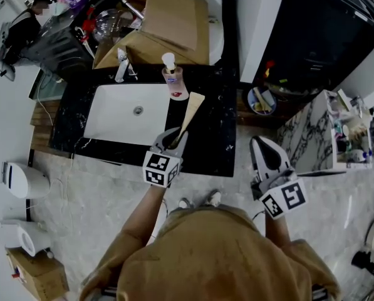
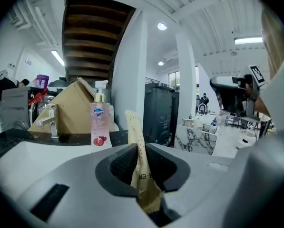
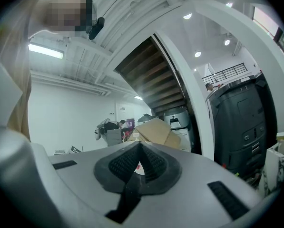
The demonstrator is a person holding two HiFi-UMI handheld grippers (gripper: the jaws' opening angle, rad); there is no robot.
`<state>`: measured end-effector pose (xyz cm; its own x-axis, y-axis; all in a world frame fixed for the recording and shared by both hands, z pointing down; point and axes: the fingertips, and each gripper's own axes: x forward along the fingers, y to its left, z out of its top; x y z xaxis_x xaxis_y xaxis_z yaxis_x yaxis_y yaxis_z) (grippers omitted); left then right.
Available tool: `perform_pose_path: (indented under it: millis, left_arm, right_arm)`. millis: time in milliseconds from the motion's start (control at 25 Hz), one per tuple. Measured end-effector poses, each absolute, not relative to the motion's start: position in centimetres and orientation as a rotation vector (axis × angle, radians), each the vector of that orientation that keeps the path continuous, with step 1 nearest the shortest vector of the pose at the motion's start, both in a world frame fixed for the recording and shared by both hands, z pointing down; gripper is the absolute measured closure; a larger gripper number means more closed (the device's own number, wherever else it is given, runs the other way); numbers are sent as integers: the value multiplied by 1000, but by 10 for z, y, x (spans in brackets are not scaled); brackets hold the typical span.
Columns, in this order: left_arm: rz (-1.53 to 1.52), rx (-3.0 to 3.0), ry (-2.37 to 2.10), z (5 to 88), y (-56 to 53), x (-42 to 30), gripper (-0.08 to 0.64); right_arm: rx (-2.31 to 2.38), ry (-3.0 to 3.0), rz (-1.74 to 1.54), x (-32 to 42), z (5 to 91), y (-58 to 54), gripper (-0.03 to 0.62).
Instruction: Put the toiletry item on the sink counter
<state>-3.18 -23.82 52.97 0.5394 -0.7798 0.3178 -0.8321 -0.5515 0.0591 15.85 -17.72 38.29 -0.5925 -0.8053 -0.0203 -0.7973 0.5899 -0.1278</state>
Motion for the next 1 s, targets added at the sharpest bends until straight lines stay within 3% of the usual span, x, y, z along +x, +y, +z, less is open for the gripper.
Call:
perform_pose_path:
  millis: [1000]
  left_arm:
    - [764, 2439, -1204, 611, -279, -5, 508]
  right_arm:
    - [-1387, 2693, -213, 178, 395, -173, 589]
